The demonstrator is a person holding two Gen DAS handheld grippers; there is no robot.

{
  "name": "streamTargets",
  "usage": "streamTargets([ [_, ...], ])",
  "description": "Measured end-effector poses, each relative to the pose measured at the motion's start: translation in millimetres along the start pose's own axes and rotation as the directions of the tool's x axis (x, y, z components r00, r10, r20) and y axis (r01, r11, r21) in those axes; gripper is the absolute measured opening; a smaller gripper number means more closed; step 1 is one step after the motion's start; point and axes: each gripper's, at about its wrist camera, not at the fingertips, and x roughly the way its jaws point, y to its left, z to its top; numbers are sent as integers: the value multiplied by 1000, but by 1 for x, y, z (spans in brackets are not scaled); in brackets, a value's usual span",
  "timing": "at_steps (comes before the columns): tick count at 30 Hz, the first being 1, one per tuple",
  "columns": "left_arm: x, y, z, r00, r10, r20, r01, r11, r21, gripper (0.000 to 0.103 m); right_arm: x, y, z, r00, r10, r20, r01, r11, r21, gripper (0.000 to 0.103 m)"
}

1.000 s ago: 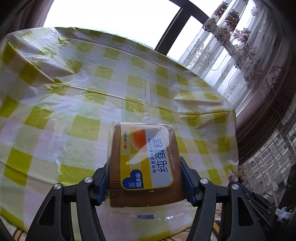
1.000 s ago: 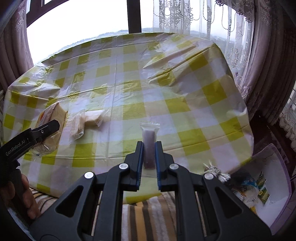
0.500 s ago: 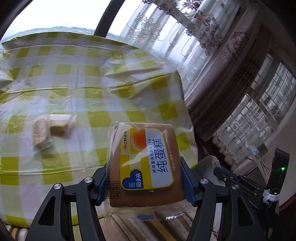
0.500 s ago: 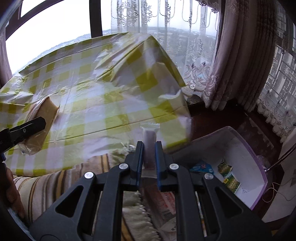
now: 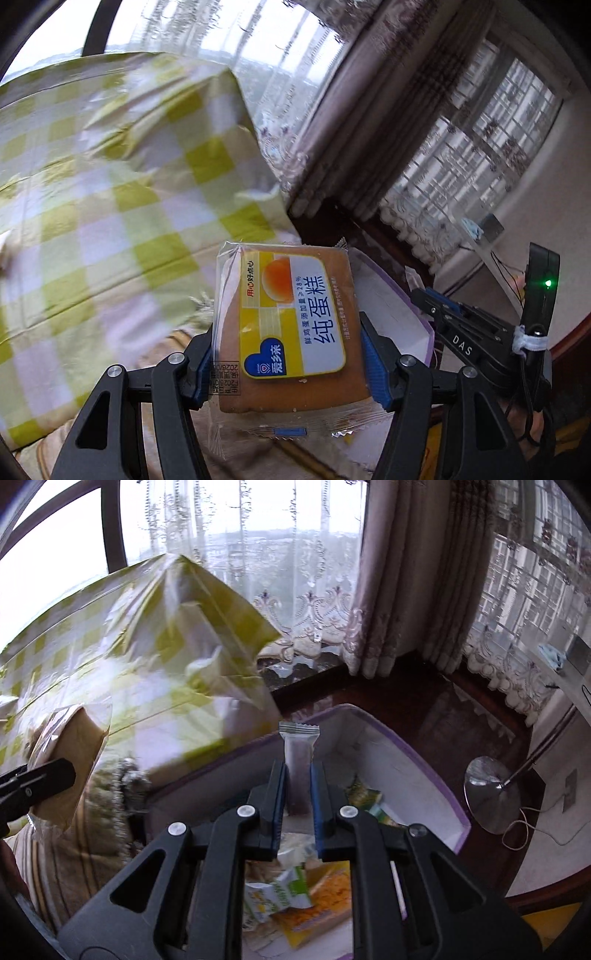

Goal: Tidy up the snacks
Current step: 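Carry both packs to the white box and open both tools, then move both tools back over the table toward the two clear pastry bags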

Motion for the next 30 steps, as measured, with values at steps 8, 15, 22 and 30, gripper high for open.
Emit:
streamTargets([
  [8, 35, -25, 2, 997, -23, -76, 24, 1000, 18, 70, -5, -32, 4, 999, -47, 12, 47, 999, 16, 66],
  [15, 38, -25, 2, 996, -6, -90, 9, 999, 37, 75, -15, -39, 15, 996, -85, 6, 85, 996, 6, 80],
  [22, 16, 0, 3, 998, 45, -48, -45, 999, -4, 75, -73, -11, 39, 993, 85, 81, -79, 994, -71, 94],
  [30, -29, 54, 0, 991, 129, 27, -127, 988, -85, 75, -132, 53, 57, 929, 366, 49, -346, 909, -230, 99],
])
